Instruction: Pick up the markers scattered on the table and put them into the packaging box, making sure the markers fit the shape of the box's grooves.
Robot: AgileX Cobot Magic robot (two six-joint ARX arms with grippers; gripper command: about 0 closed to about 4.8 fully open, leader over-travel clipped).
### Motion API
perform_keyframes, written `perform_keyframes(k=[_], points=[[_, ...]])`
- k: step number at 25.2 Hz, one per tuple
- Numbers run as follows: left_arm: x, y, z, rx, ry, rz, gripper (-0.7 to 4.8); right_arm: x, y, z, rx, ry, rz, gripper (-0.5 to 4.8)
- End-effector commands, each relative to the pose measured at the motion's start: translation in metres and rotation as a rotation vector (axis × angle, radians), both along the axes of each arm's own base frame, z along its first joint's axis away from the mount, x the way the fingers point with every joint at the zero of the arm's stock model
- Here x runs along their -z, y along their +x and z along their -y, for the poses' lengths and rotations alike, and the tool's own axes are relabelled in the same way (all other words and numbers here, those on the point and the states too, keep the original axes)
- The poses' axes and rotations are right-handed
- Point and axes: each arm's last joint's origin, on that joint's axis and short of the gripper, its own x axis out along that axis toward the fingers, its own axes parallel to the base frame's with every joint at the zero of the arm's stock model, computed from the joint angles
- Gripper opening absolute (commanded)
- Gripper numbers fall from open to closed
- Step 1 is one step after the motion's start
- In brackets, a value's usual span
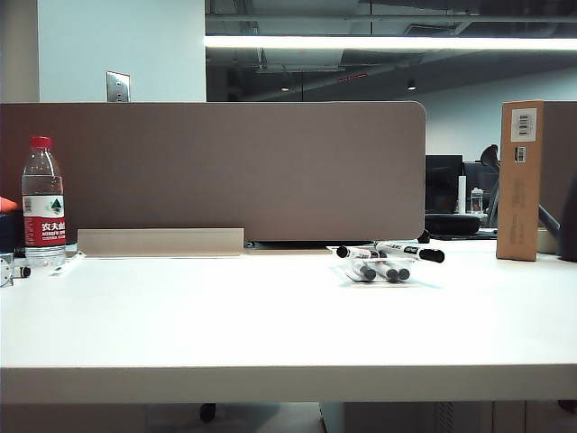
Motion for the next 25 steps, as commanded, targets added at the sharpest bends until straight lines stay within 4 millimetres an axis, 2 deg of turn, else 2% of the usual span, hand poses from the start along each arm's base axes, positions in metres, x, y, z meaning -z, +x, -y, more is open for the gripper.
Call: perform_keyframes(k=[1,5,9,10,12,14,17,22,25], points=[[-0.001,0.0,0.0,0.001,-0.005,0.006,-0.05,-0.001,0.0,0.0,-0.002,-0.002,0.012,0.0],[0.0,0.007,-0.005,-0.055,-0.002,-0.002,-0.05,-0.001,0.0,0.0,-0.002,-0.002,0.012,0.0],[0.007,0.029,-0.026,-0.214,0.003,-0.062,-0.05,-0.001,0.0,0.0,-0.003,-0.002,0.011,-0.01],[0.014,0.035,-0.033,-0.232,0.0,-0.082,-0.05,-0.001,0.0,0.0,-0.003,-0.001,0.012,0.0],[0.043,0.047,-0.063,-0.37,-0.013,-0.099,-0.05,-0.001,-0.001,0.0,-0.002,-0.001,0.014,0.0],[0.067,0.045,-0.087,-0.531,-0.054,-0.053,-0.05,-0.001,-0.001,0.0,-0.005,-0.001,0.013,-0.01],[0.093,0.037,-0.106,-0.681,-0.095,0.059,-0.05,-0.001,-0.001,0.0,-0.002,-0.001,0.013,0.0],[0.14,0.03,-0.121,-0.802,-0.099,0.159,-0.05,0.0,-0.003,0.001,-0.003,0.001,0.021,0.0],[0.145,0.027,-0.126,-0.855,-0.073,0.119,-0.05,0.0,-0.004,0.001,-0.002,0.001,0.022,0.0]])
